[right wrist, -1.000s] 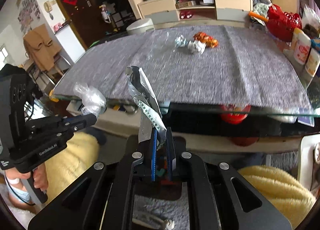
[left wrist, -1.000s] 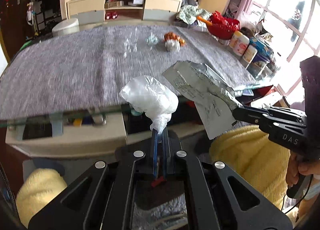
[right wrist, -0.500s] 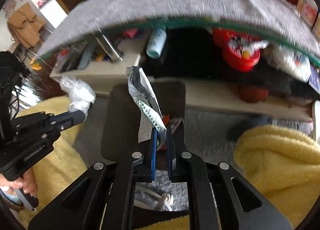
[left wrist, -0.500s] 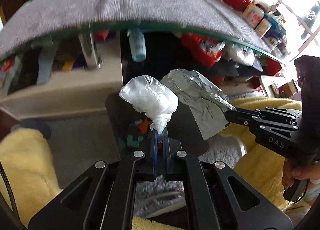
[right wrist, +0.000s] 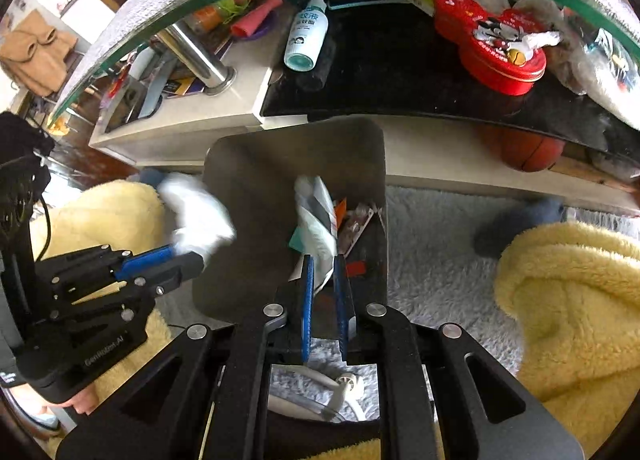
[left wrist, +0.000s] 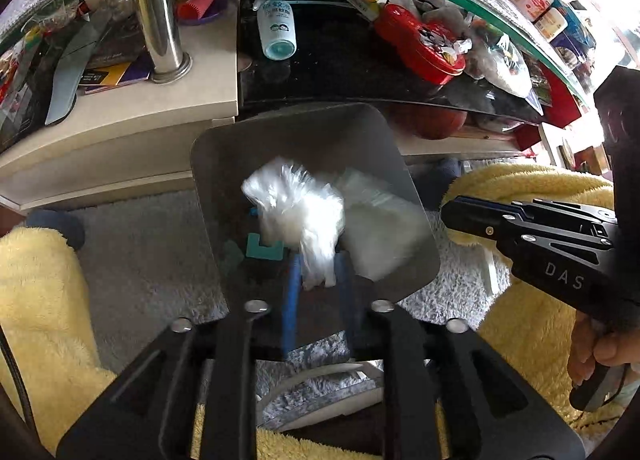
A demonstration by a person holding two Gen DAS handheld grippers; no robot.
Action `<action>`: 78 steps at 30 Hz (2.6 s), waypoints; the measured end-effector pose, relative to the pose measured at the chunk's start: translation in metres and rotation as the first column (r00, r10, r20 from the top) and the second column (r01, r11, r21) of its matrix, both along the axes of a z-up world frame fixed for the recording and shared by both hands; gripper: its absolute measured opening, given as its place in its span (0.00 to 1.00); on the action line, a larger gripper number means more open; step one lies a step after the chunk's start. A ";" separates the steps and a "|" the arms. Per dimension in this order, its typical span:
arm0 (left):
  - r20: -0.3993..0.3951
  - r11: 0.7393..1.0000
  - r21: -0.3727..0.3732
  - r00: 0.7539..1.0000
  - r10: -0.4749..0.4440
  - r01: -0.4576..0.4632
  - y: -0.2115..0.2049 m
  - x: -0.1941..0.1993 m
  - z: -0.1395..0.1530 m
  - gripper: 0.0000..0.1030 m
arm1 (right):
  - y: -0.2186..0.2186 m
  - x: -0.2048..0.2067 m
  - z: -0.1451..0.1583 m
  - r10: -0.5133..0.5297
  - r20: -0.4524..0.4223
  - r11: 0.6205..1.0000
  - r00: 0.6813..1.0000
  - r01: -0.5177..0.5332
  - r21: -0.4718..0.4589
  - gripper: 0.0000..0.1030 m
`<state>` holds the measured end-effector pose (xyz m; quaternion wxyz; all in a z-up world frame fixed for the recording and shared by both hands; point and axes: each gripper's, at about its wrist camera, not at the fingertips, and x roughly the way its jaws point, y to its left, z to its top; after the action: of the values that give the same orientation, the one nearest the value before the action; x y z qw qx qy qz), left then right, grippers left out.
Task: Collect trash
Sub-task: 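Lower both tools to the grey bin and open them to drop the items, then raise both open tools back up to the table, then grasp the white crumpled paper with the right tool while the left tool grasps the clear plastic bag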
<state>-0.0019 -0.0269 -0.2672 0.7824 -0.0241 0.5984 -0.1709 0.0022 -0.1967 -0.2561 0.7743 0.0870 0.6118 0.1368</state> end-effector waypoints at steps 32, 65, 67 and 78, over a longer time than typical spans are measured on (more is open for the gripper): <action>0.292 0.996 0.046 0.954 0.066 -0.083 0.019 0.103 0.125 0.92 | -0.065 0.114 0.140 -0.198 0.344 0.978 0.918 0.210 0.003 0.95; 0.343 0.999 0.015 0.939 0.035 -0.042 -0.022 0.312 0.100 0.66 | -0.052 0.269 0.091 -0.225 0.314 0.974 0.922 0.220 0.052 0.43; 0.347 1.000 0.022 0.938 0.011 -0.020 -0.026 0.312 0.097 0.64 | -0.048 0.267 0.092 -0.207 0.328 0.977 0.922 0.209 0.030 0.38; 0.353 0.999 0.027 0.934 -0.052 0.046 -0.038 0.297 0.098 0.27 | -0.049 0.252 0.100 -0.165 0.349 0.985 0.922 0.175 0.003 0.26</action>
<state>0.2950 -0.0649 -0.1690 0.8730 0.0292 0.4498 -0.1865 0.2539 -0.2454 -0.1557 0.8804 0.1031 0.4571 0.0735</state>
